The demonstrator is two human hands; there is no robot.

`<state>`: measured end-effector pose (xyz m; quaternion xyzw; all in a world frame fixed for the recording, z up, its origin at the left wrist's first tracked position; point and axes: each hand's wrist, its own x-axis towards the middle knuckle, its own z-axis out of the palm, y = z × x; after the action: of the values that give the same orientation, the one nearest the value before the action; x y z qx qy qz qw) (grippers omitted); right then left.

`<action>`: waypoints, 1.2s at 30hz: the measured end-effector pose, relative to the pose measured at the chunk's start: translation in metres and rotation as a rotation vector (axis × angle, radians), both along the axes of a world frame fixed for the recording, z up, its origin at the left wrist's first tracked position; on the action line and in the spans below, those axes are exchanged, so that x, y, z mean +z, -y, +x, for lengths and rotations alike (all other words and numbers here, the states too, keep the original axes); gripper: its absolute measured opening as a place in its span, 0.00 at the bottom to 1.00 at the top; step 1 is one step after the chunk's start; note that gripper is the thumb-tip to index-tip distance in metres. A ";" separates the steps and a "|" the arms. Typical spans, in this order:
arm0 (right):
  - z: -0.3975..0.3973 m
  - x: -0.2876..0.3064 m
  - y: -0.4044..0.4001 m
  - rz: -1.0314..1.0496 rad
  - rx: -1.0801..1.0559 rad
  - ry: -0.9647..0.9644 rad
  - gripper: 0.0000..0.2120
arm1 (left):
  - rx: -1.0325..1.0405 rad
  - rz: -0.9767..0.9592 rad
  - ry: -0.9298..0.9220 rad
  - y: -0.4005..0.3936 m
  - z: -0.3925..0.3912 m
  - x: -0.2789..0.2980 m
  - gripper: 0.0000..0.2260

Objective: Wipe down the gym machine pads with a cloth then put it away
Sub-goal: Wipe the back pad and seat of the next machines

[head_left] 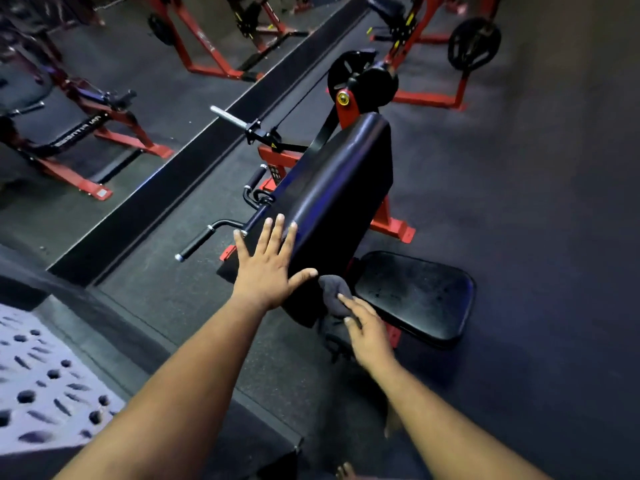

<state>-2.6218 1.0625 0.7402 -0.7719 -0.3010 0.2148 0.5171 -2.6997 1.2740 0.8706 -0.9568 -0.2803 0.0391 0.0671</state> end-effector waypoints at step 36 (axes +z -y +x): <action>0.285 0.214 0.125 -0.160 0.489 -0.753 0.33 | 0.383 -0.778 0.545 0.235 0.125 -0.018 0.10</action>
<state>-2.3365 0.9374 0.9545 -0.5839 -0.2480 0.6187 0.4635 -2.5743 1.0392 0.8526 -0.8179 -0.4226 -0.0986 -0.3778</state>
